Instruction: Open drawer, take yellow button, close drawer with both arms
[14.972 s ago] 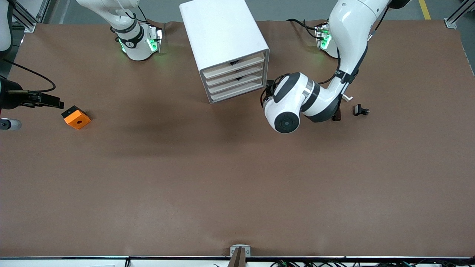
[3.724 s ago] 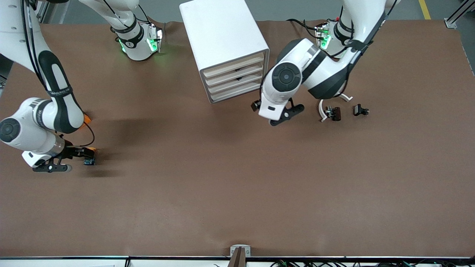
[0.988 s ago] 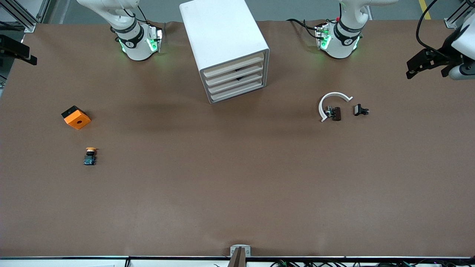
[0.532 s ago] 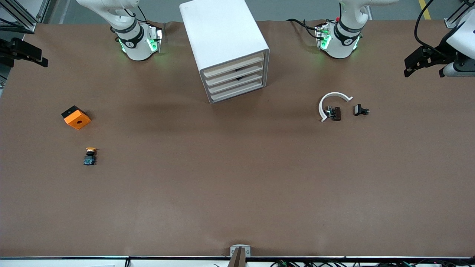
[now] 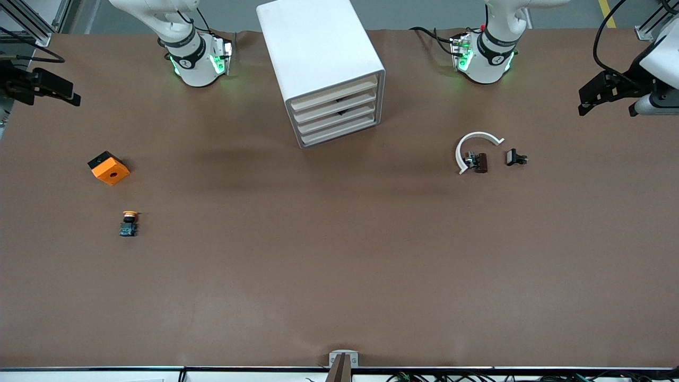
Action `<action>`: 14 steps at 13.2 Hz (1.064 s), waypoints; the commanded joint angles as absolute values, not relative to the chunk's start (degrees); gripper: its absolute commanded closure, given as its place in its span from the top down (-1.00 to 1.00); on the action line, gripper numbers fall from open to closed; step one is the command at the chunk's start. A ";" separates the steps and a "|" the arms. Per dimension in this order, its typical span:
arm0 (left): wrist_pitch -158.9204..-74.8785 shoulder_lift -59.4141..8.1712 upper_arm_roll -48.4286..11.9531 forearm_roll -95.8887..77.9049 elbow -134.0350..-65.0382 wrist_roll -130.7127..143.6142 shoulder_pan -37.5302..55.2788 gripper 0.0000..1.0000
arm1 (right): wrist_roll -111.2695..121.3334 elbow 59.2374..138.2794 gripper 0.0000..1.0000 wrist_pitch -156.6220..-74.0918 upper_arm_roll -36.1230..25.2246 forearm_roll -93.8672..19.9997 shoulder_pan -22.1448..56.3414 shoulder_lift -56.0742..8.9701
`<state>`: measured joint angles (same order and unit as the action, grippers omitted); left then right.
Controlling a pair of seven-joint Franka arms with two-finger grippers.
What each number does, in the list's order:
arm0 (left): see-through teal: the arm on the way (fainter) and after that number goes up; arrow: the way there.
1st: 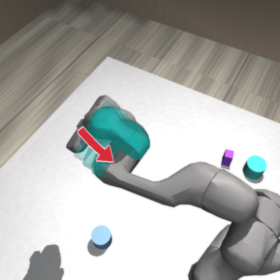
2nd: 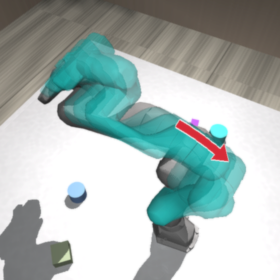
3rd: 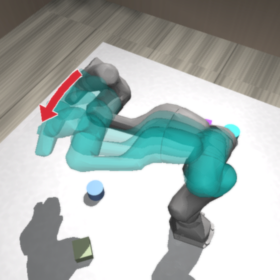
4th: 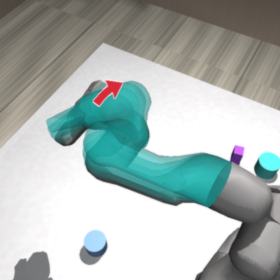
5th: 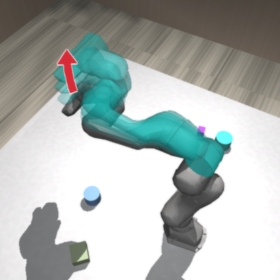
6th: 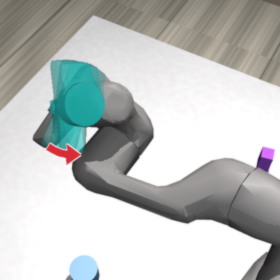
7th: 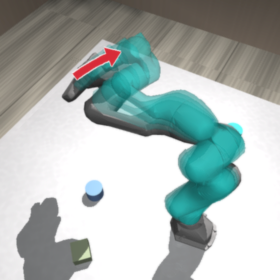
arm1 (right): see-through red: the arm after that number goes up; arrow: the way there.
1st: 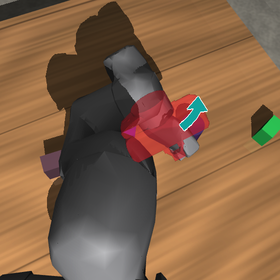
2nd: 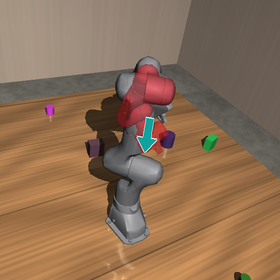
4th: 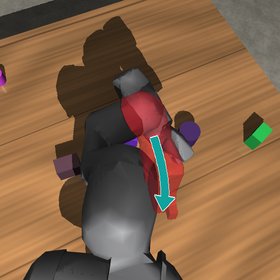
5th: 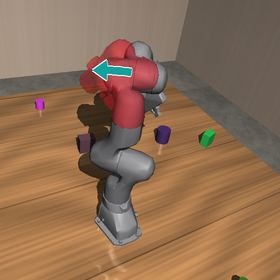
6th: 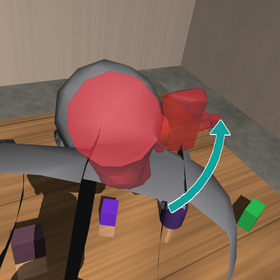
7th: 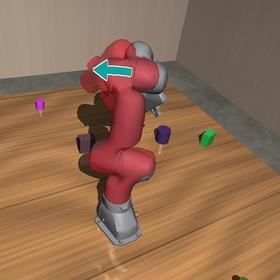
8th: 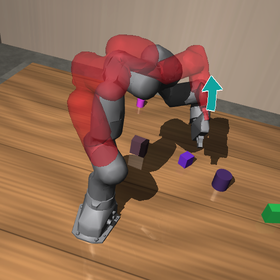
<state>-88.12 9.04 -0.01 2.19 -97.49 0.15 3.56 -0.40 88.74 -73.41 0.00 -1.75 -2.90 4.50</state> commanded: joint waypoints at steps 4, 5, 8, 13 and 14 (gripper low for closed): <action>-89.74 8.44 0.00 1.41 -97.12 -0.70 3.96 1.00 | -1.23 94.22 1.00 -80.23 -0.09 -2.29 -2.90 9.14; -89.82 8.61 0.00 1.41 -97.12 -0.62 3.96 1.00 | -1.23 94.22 1.00 -80.85 -0.09 -2.20 -2.99 9.05; -89.82 8.53 0.09 -0.17 -96.33 -0.53 3.87 1.00 | -1.32 94.31 1.00 -82.88 -0.09 -2.20 -2.81 8.96; -89.82 8.35 0.09 -0.18 -95.62 0.00 3.96 1.00 | -1.32 94.31 1.00 -84.02 0.00 -2.20 -2.72 8.96; -89.82 8.35 0.09 -0.18 -95.62 0.00 3.87 1.00 | -1.32 94.39 1.00 -84.11 -0.09 -2.20 -2.72 8.96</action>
<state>-89.82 8.31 -0.16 0.49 -96.24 0.15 3.72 -0.50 93.12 -83.21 0.00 -1.75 -2.90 7.90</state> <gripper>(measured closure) 0.000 0.000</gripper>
